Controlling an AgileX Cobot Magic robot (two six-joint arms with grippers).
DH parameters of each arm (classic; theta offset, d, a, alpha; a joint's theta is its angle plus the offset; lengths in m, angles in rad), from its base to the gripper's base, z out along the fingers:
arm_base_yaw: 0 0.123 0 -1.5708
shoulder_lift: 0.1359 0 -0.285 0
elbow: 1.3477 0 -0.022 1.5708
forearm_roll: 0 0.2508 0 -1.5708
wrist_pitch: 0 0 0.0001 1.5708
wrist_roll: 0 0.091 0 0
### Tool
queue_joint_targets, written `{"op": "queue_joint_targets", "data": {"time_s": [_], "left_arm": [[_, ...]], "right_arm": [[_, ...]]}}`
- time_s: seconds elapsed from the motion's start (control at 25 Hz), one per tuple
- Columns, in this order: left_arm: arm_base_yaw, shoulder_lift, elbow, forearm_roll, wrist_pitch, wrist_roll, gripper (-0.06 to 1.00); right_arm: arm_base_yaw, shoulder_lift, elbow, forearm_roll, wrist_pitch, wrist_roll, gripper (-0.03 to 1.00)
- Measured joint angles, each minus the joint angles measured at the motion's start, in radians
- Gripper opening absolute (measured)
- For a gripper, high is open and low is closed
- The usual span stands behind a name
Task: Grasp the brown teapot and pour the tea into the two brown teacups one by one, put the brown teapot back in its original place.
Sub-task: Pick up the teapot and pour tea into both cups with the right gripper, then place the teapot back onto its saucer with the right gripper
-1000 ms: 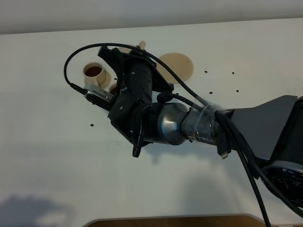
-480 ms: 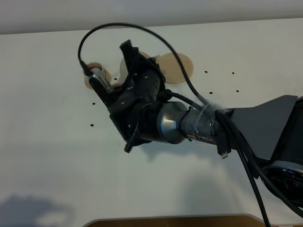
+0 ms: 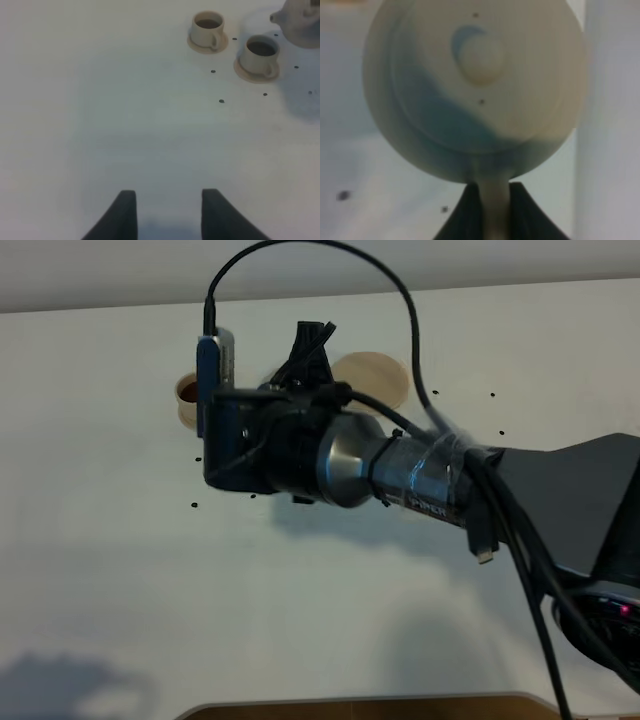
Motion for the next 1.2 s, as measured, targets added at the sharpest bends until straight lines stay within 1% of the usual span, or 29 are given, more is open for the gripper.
{"op": "queue_joint_targets", "data": {"time_s": [0.08, 0.16, 0.36, 0.52, 0.64, 0.72, 0.8, 1.04, 1.2], "left_arm": [[0.0, 0.0, 0.0, 0.0, 0.0, 0.0, 0.33], [0.0, 0.0, 0.0, 0.0, 0.0, 0.0, 0.33], [0.0, 0.0, 0.0, 0.0, 0.0, 0.0, 0.33], [0.0, 0.0, 0.0, 0.0, 0.0, 0.0, 0.33], [0.0, 0.0, 0.0, 0.0, 0.0, 0.0, 0.33], [0.0, 0.0, 0.0, 0.0, 0.0, 0.0, 0.33], [0.0, 0.0, 0.0, 0.0, 0.0, 0.0, 0.33], [0.0, 0.0, 0.0, 0.0, 0.0, 0.0, 0.33], [0.0, 0.0, 0.0, 0.0, 0.0, 0.0, 0.33]], "right_arm": [[-0.003, -0.022, -0.005, 0.077, 0.002, 0.0, 0.09], [-0.015, -0.049, -0.009, 0.178, -0.005, -0.004, 0.09], [-0.086, -0.12, 0.001, 0.408, -0.016, -0.045, 0.09], [-0.146, -0.134, 0.058, 0.579, -0.075, -0.107, 0.09], [-0.173, -0.134, 0.123, 0.665, -0.163, -0.142, 0.09], [-0.182, -0.134, 0.17, 0.682, -0.23, -0.148, 0.09], [-0.192, -0.134, 0.207, 0.687, -0.271, -0.151, 0.09], [-0.229, -0.16, 0.222, 0.675, -0.296, -0.16, 0.09], [-0.287, -0.202, 0.222, 0.667, -0.337, -0.167, 0.09]]}}
